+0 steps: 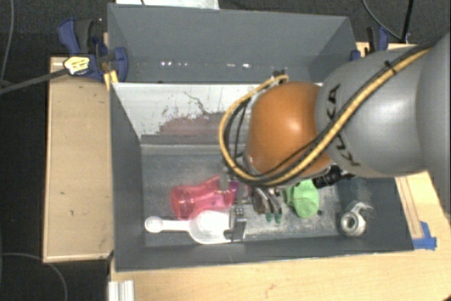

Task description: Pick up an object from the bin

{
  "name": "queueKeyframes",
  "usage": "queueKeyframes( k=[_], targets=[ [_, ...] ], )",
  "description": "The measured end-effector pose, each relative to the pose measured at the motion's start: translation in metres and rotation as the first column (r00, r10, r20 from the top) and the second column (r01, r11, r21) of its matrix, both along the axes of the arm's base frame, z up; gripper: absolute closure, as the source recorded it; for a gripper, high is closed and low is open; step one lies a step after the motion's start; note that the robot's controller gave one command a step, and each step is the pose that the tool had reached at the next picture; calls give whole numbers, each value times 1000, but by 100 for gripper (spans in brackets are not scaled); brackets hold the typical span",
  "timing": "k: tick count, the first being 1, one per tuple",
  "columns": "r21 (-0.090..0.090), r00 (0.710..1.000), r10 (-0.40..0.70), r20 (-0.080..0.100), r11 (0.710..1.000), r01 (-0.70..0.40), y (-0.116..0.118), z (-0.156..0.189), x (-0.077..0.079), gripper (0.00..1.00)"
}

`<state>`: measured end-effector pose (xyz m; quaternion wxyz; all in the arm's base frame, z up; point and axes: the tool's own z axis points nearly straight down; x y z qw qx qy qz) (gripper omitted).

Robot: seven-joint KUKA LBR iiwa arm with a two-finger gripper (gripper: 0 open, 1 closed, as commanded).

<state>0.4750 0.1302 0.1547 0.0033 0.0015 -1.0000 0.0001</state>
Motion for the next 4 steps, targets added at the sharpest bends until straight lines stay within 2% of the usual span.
queueKeyframes(
  k=[1, 2, 3, 4],
  targets=[
    [1, 1000, -6, 8, 1000, 6, -1, 4, 2, 0],
    [1, 992, 124, 12, 992, -124, -7, -45, 36, 0],
    [7, 986, 164, 37, 986, -164, -10, -76, 63, 0],
    [8, 990, 135, 33, 991, -136, -13, -76, 61, 0]
  ],
)
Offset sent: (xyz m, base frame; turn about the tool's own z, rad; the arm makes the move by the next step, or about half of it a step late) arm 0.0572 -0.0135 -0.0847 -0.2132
